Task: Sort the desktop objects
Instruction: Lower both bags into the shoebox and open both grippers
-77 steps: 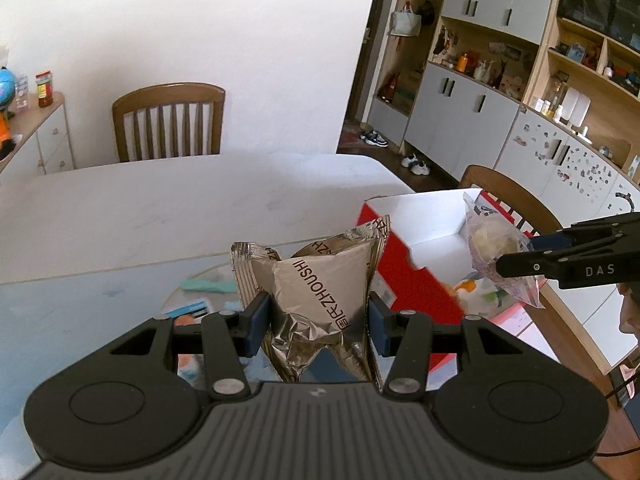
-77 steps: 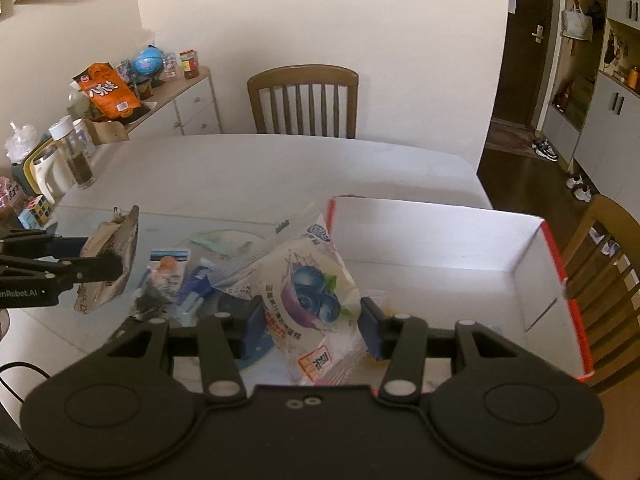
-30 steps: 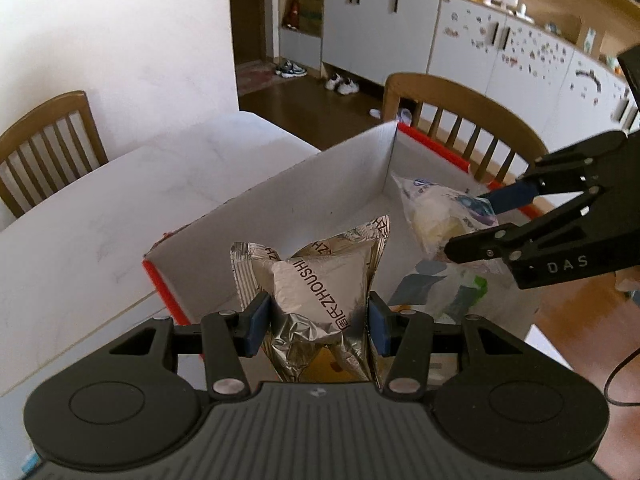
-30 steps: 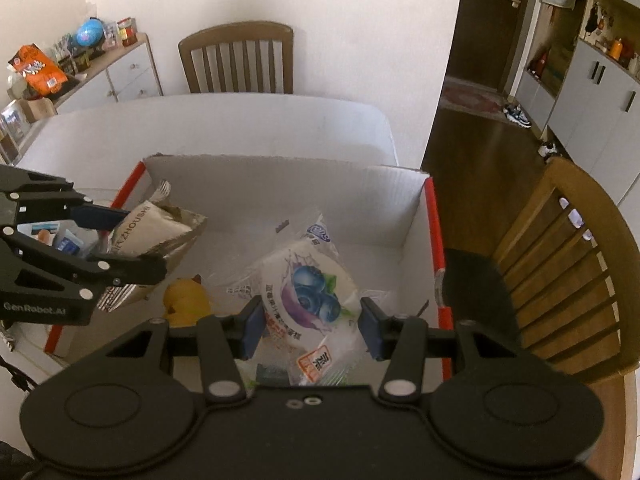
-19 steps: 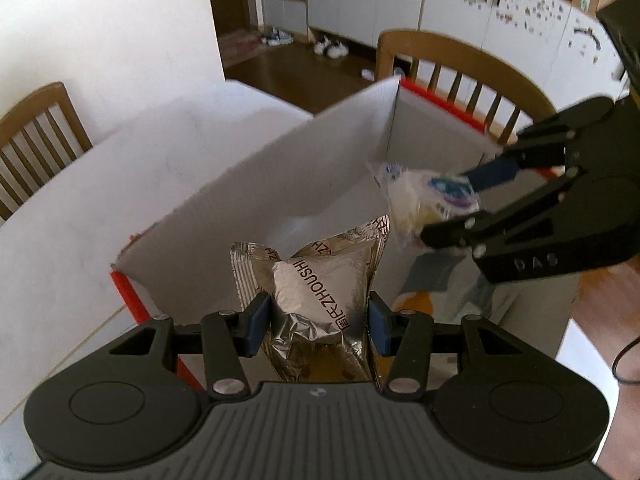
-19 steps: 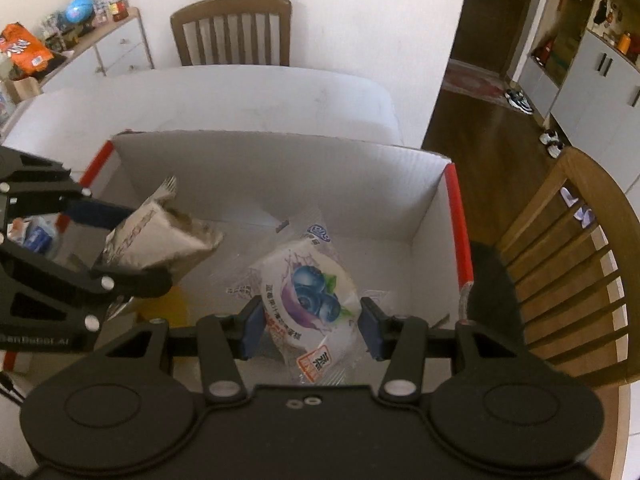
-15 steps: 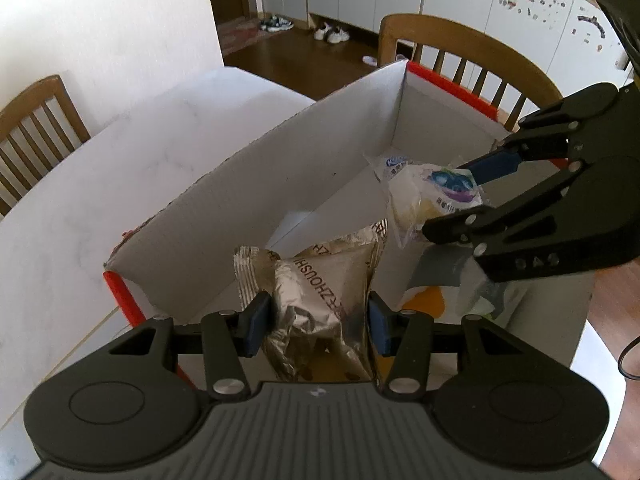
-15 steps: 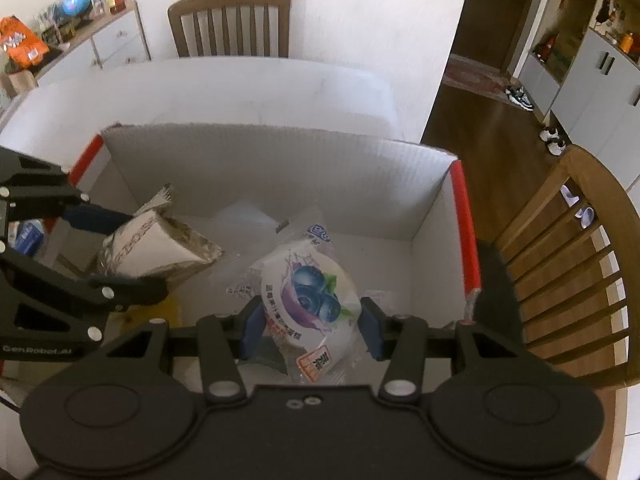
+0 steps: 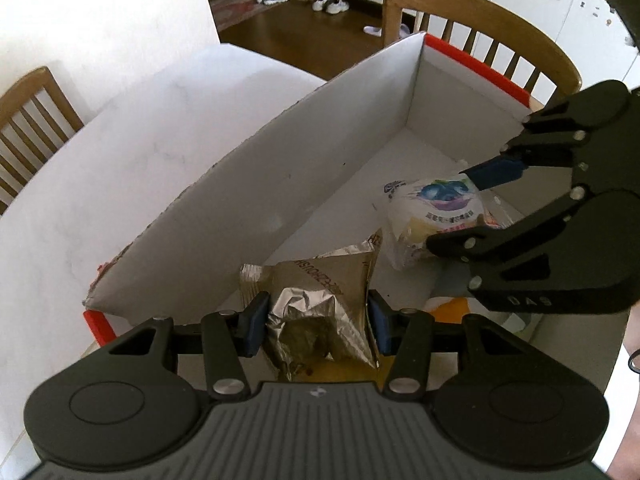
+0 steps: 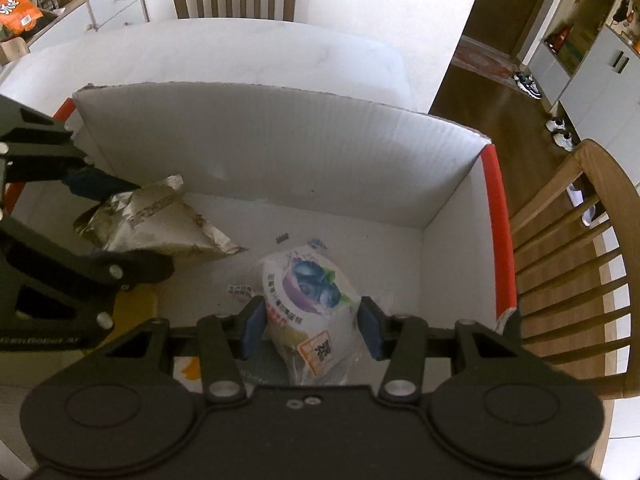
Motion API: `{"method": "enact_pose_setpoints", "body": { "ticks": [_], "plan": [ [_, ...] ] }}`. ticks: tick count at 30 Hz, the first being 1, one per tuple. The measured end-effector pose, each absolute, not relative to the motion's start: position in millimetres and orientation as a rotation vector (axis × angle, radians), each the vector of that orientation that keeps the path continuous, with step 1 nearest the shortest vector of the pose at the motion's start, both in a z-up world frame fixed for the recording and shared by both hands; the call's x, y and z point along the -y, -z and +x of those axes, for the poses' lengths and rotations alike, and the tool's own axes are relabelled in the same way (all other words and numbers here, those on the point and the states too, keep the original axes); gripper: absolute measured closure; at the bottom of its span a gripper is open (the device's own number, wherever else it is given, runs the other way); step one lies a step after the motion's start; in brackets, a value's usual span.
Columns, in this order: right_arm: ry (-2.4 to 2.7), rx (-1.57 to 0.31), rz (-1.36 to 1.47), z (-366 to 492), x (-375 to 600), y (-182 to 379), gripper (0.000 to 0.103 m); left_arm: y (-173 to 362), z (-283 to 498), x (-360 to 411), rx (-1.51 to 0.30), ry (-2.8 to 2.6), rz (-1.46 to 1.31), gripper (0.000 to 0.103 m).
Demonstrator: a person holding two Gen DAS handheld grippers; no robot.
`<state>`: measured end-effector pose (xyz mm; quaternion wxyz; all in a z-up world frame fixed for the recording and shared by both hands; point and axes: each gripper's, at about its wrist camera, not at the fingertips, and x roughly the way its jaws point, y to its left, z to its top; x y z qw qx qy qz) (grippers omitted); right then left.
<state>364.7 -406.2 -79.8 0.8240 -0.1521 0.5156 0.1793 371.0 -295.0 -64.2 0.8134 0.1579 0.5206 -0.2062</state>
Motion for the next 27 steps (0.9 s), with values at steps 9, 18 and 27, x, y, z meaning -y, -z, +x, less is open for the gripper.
{"method": "enact_pose_setpoints", "body": {
  "ticks": [9,18,27],
  "plan": [
    [-0.397,-1.102,-0.313,370.4,408.1,74.3,0.051,65.3,377.9,295.1,-1.143,0.434,0.335,0.050],
    [-0.405,-1.060,-0.322,361.7,413.9,58.3,0.039,49.6,367.8,290.0,-1.098,0.439,0.324,0.040],
    [-0.416,-1.025,-0.325,344.4,418.7,35.3,0.039,27.9,347.9,279.9,-1.033,0.461,0.278,0.040]
  ]
}}
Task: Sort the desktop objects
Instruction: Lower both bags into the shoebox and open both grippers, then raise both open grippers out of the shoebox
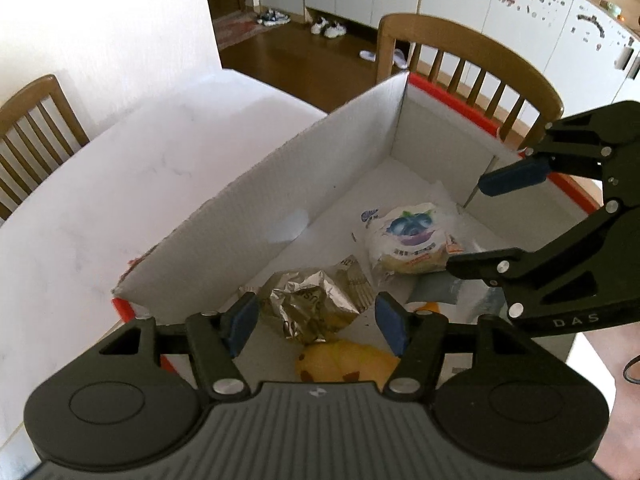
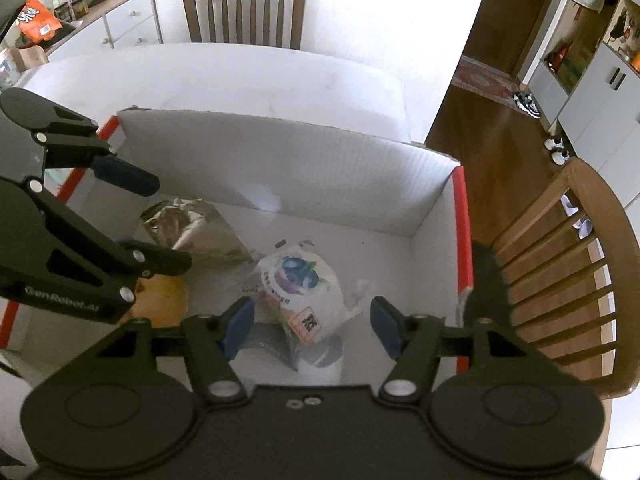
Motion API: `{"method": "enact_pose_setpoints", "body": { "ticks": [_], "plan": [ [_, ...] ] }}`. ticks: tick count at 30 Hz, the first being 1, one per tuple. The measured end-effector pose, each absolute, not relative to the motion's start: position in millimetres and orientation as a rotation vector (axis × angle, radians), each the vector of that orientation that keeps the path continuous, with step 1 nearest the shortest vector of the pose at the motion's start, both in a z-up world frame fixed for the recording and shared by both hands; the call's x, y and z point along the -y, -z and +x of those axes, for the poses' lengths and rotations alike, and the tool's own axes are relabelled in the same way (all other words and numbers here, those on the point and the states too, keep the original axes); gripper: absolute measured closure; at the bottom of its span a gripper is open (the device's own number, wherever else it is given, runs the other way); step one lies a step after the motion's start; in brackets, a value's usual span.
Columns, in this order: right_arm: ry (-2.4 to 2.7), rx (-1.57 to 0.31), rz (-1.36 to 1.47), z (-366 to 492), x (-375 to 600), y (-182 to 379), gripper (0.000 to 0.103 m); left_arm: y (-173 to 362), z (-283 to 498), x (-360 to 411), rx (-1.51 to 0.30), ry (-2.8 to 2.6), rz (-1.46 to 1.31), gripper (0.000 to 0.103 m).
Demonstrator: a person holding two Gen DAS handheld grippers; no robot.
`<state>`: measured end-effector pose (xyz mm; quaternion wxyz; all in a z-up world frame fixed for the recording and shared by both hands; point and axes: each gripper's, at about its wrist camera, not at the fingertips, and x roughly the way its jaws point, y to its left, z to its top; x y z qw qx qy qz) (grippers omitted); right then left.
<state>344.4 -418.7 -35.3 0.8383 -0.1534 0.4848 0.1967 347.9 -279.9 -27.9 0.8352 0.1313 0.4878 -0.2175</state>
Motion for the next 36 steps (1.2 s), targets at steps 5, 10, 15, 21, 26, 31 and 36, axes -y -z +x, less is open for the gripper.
{"method": "enact_pose_setpoints", "body": {
  "ticks": [5,10,15,21,26,31,36],
  "plan": [
    [-0.423,-1.006,-0.315,331.9,418.3,21.9,0.039,14.7,335.4,271.8,-1.006,0.476,0.240,0.040],
    [-0.439,-0.978,-0.301,317.7,417.2,7.7,0.039,3.5,320.4,265.5,-0.982,0.489,0.220,0.039],
    [-0.448,-0.955,-0.289,300.4,412.4,-2.1,0.037,-1.9,307.2,257.1,-0.968,0.507,0.179,0.039],
    [-0.459,-0.923,-0.287,283.5,402.5,-10.3,0.034,-8.9,286.1,244.7,-0.939,0.529,0.139,0.037],
    [-0.453,-0.906,-0.266,270.1,394.4,-15.1,0.031,-18.1,264.0,232.2,-0.907,0.528,0.138,0.037],
    [-0.450,-0.895,-0.254,256.3,384.1,-16.6,0.030,-24.8,246.9,211.1,-0.881,0.520,0.099,0.031],
    [-0.443,-0.898,-0.218,240.9,370.9,-17.8,0.028,-29.0,230.1,187.3,-0.860,0.514,0.072,0.031]
  ]
}}
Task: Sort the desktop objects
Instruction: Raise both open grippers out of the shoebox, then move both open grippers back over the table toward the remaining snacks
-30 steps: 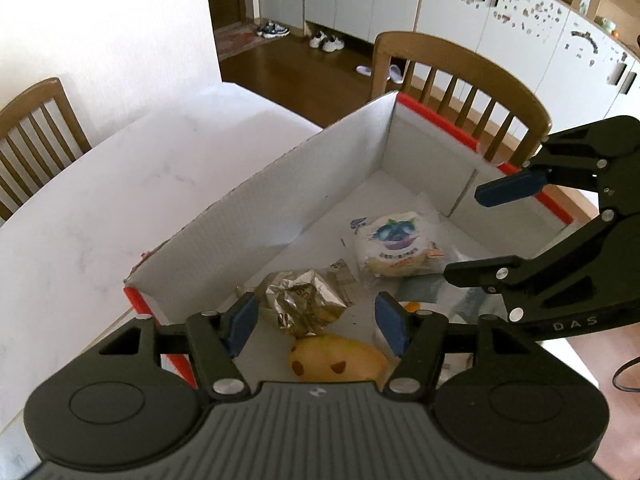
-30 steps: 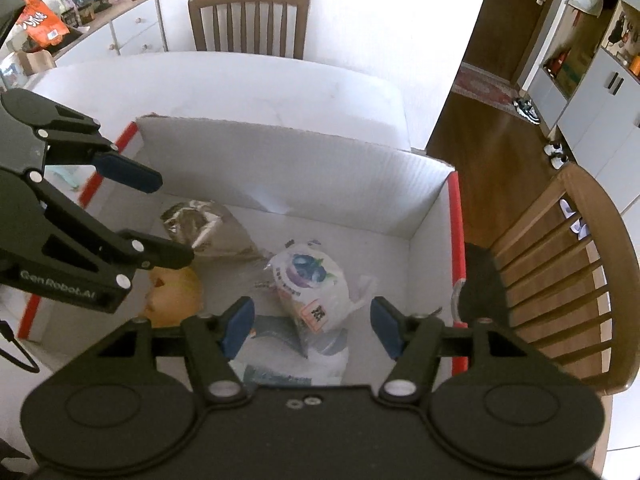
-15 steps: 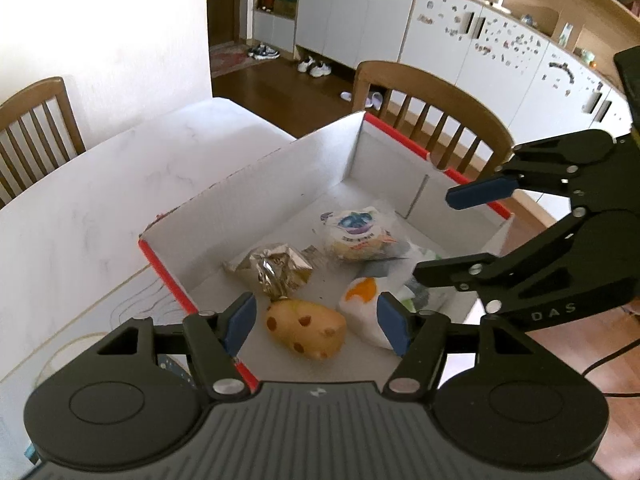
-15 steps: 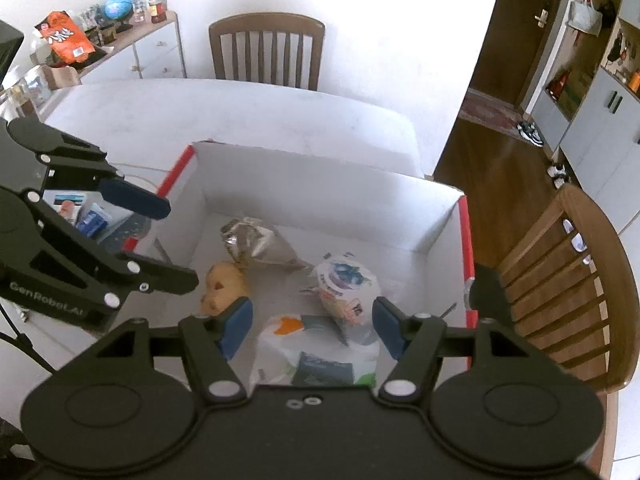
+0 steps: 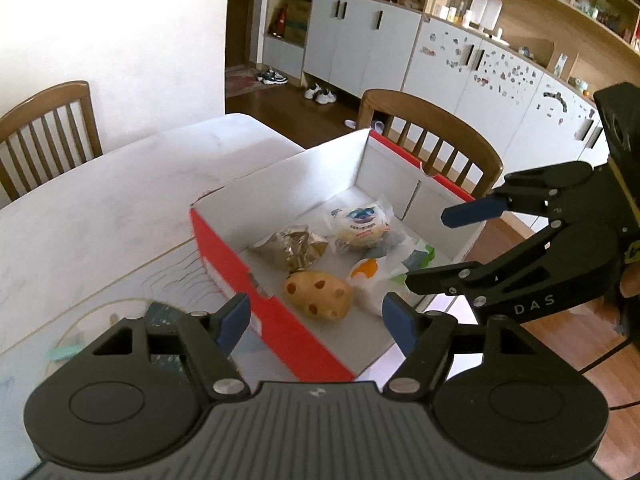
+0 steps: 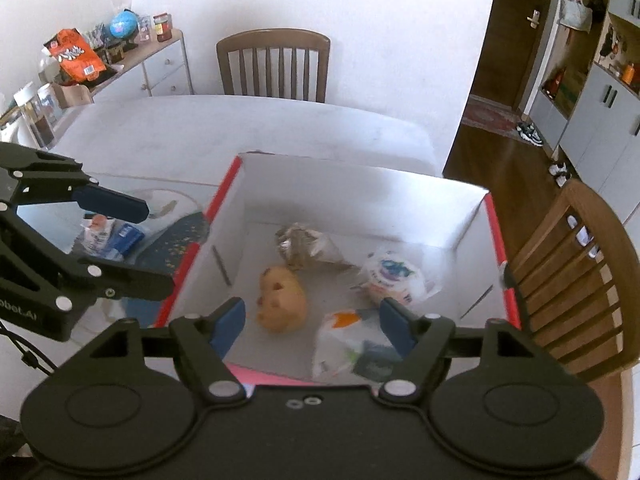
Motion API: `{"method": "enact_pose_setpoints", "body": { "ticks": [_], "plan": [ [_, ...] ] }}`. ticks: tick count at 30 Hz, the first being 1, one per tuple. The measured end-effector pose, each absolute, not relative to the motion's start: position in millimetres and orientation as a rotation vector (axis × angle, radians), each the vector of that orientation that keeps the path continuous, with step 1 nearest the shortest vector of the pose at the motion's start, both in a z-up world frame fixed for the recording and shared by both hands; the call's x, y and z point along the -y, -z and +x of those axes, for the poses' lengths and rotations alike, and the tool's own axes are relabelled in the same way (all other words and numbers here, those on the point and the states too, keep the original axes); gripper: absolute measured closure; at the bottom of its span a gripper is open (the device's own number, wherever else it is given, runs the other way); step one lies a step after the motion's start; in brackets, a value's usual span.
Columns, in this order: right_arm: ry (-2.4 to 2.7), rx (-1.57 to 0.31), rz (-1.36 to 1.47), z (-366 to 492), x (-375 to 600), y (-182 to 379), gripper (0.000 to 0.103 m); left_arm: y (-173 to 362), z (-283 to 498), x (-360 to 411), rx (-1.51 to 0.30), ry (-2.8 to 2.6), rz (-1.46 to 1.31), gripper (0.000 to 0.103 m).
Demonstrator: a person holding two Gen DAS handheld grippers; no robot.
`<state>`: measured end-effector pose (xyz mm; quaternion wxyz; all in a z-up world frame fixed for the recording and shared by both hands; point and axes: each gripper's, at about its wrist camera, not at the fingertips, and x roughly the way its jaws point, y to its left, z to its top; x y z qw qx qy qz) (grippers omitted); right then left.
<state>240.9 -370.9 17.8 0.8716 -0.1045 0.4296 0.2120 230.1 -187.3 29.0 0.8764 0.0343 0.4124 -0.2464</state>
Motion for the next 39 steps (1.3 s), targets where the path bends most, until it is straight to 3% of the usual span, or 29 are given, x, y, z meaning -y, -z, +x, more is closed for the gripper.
{"method": "enact_pose_setpoints", "body": {
  "ticks": [6,14,20,23,39],
  "plan": [
    [-0.443,-0.890,-0.202,222.6,349.0,-21.0,0.023,-31.5,209.0,160.8,-0.838,0.506,0.065,0.026],
    [-0.457,-0.857,-0.180,199.1,315.1,-25.1,0.007,-30.4,180.4,124.1,-0.811,0.485,0.061,0.017],
    [-0.476,-0.834,-0.168,182.9,288.1,-26.1,0.005,-27.9,162.8,95.7,-0.791,0.450,0.056,0.013],
    [-0.482,-0.822,-0.164,176.2,275.9,-26.2,0.004,-25.4,155.1,79.8,-0.779,0.433,0.049,0.002],
    [-0.473,-0.774,-0.131,157.0,221.2,-12.7,0.003,-0.3,118.2,12.1,-0.760,0.372,0.000,0.001]
  ]
}}
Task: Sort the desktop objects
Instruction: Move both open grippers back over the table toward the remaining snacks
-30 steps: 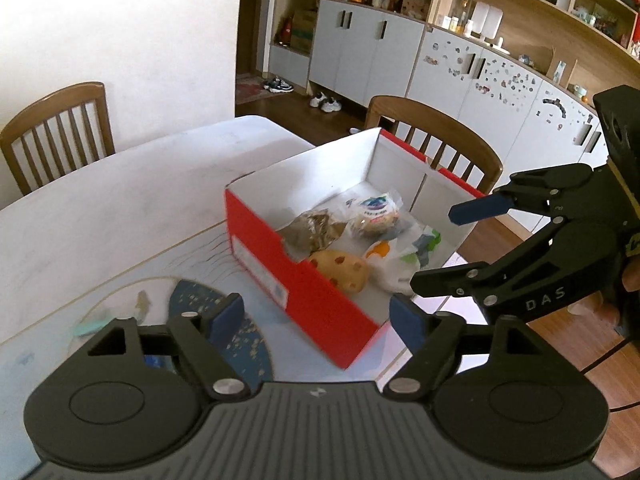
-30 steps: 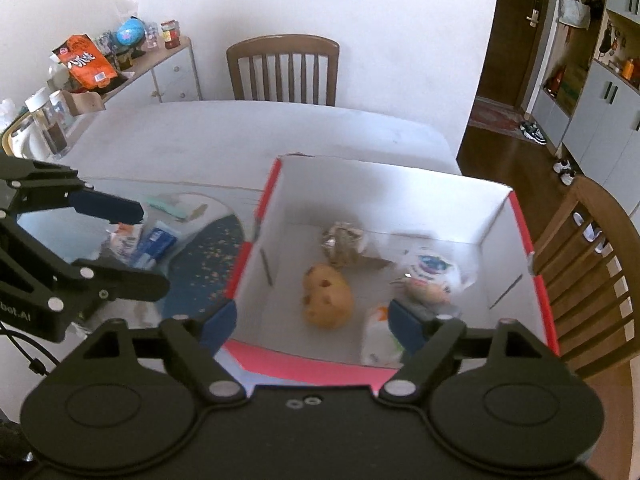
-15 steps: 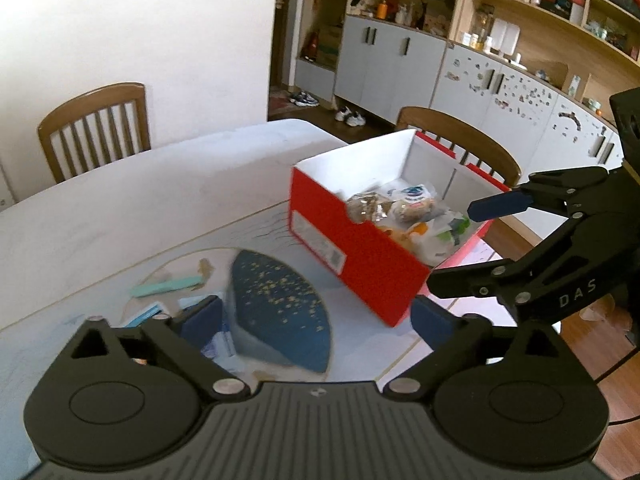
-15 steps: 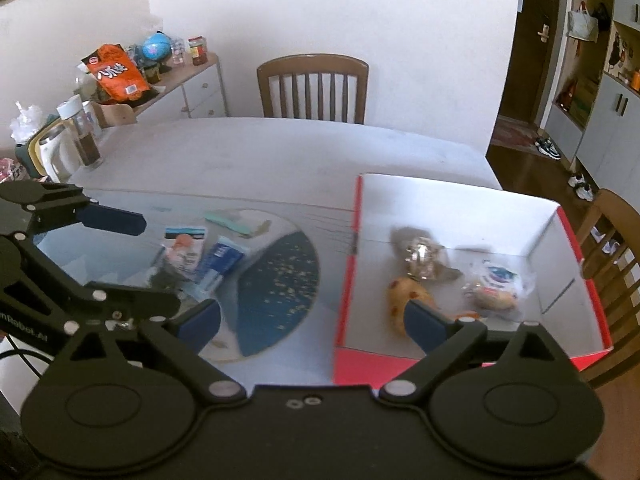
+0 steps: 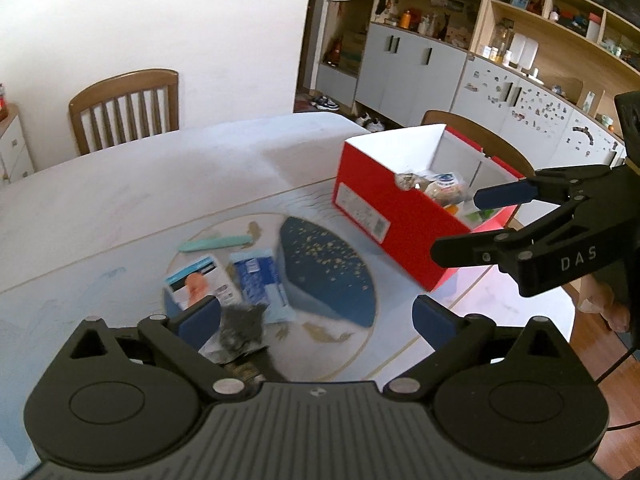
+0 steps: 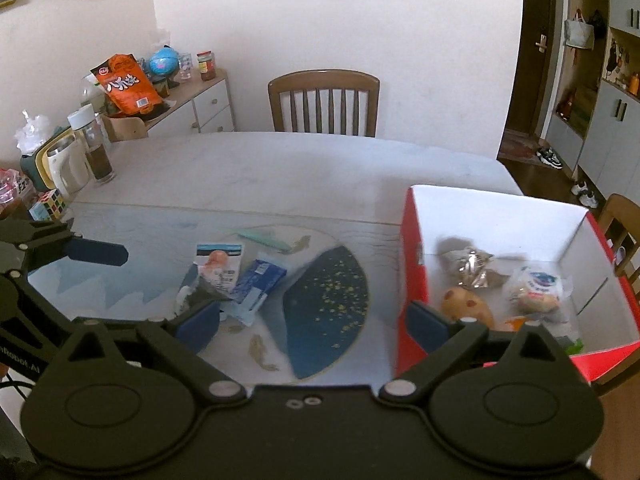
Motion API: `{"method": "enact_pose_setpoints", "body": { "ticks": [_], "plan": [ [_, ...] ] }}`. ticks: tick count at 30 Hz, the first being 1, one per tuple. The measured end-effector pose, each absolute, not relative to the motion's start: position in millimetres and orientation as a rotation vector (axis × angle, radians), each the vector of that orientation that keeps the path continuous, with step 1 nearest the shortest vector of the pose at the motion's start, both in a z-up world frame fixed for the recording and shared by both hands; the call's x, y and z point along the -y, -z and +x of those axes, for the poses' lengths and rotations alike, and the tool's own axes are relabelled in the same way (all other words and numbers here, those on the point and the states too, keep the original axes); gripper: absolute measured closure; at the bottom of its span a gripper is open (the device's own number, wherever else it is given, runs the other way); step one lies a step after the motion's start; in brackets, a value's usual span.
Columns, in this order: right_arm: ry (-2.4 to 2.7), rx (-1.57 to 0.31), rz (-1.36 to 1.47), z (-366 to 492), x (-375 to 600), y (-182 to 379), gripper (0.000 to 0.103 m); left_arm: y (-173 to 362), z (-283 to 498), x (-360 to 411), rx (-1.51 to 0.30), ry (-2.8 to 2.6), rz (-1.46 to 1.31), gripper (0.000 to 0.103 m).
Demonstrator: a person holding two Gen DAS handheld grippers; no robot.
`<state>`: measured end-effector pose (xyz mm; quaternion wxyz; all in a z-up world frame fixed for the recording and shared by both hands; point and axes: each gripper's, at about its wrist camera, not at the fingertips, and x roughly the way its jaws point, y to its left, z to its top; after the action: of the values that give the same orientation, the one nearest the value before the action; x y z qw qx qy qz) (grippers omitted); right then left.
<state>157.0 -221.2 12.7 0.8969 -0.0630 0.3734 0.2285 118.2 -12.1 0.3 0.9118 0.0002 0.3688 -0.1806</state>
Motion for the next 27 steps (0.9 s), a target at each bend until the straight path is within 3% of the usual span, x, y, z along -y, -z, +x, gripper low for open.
{"method": "enact_pose_setpoints", "body": {
  "ticks": [27],
  "plan": [
    [-0.489,-0.848,-0.154,168.6,159.6,30.6,0.004,65.3,96.4,-27.9,-0.784,0.328,-0.002,0.001]
  ]
}}
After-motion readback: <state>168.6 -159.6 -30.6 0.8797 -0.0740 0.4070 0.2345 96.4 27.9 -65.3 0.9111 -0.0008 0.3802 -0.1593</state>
